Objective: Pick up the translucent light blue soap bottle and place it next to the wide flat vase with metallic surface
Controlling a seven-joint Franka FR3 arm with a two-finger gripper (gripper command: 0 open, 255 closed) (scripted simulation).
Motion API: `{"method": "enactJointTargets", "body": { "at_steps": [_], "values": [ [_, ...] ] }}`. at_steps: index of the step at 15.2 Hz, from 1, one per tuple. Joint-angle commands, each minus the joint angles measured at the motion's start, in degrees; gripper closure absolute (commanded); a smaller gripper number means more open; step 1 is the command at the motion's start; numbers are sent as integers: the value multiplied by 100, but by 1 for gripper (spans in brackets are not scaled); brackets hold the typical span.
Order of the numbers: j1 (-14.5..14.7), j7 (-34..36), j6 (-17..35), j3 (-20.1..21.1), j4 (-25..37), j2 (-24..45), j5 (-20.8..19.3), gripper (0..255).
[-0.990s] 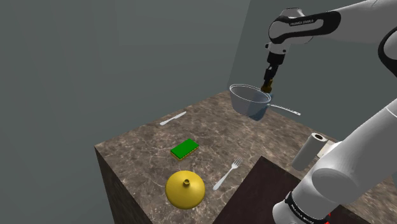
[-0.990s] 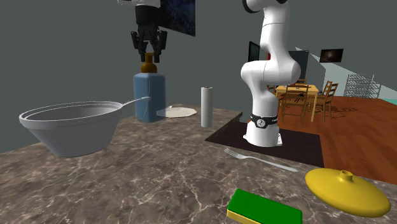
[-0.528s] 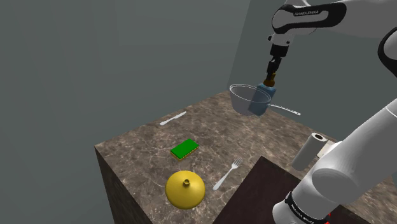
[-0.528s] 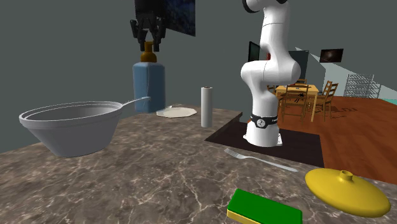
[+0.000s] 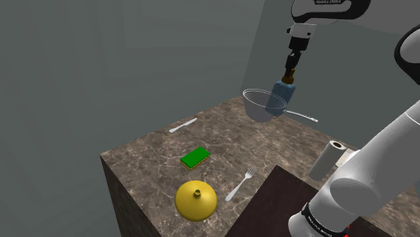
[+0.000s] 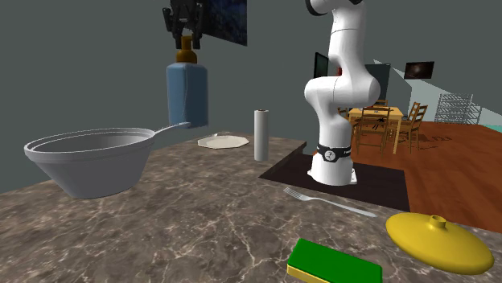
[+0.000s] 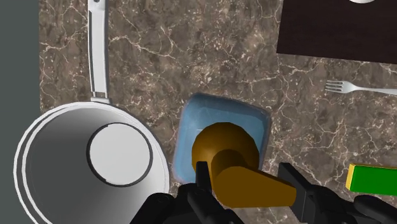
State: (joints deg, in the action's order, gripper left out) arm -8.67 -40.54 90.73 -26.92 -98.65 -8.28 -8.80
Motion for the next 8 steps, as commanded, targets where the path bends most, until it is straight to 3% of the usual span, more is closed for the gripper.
{"method": "enactJointTargets", "body": {
  "at_steps": [1,8],
  "values": [
    [-2,-35,-164,-6,195,30,12,255],
    [-5,-154,-731,-34,961,241,99,255]
  ]
}}
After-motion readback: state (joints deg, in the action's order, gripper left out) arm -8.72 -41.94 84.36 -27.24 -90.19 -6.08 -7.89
